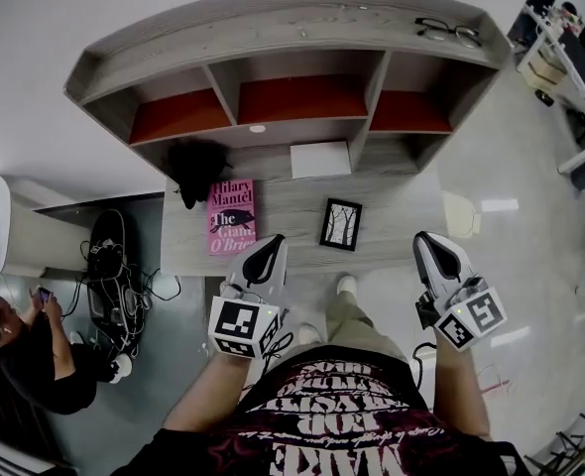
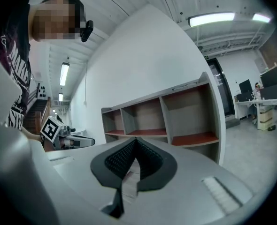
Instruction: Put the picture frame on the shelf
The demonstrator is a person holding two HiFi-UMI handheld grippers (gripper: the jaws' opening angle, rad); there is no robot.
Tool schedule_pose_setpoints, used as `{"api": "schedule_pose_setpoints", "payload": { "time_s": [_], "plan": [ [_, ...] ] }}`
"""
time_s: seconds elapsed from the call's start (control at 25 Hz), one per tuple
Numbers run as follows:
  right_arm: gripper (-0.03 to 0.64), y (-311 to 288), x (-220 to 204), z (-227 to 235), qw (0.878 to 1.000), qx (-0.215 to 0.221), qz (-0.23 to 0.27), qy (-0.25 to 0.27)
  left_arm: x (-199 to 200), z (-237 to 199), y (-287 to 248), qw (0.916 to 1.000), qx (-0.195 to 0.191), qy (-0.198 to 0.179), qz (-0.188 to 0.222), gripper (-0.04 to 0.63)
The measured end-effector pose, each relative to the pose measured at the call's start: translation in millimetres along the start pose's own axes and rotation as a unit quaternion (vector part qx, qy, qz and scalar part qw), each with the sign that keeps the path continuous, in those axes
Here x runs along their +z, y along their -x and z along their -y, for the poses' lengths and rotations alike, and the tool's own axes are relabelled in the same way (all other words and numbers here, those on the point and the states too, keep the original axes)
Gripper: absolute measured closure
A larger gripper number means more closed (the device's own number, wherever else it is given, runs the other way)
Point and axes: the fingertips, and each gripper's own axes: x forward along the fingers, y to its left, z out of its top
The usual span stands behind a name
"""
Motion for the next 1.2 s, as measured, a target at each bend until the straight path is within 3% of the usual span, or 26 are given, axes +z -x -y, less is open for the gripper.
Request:
{"api": "schedule_pose_setpoints", "payload": {
  "time_s": [0.4,0.72,0.96,1.2],
  "plan": [
    [0.594,-61,-28,40,0.997,0.053,-0.047,-0.019,-26,-29,-53,0.9977,0.04,0.036,-0.042,0.594],
    [0.594,-99,-87,64,0.988,0.081,-0.109,-0.068,-84,-34,-90,0.991,0.048,0.072,-0.102,0.595],
    [0.594,-101,-146,69,0.976,0.093,-0.168,-0.104,-138,-26,-110,0.9822,0.042,0.089,-0.16,0.594],
    [0.594,-99,-227,67,0.954,0.095,-0.253,-0.129,-192,-27,-123,0.9702,0.048,0.107,-0.212,0.595]
  ]
}}
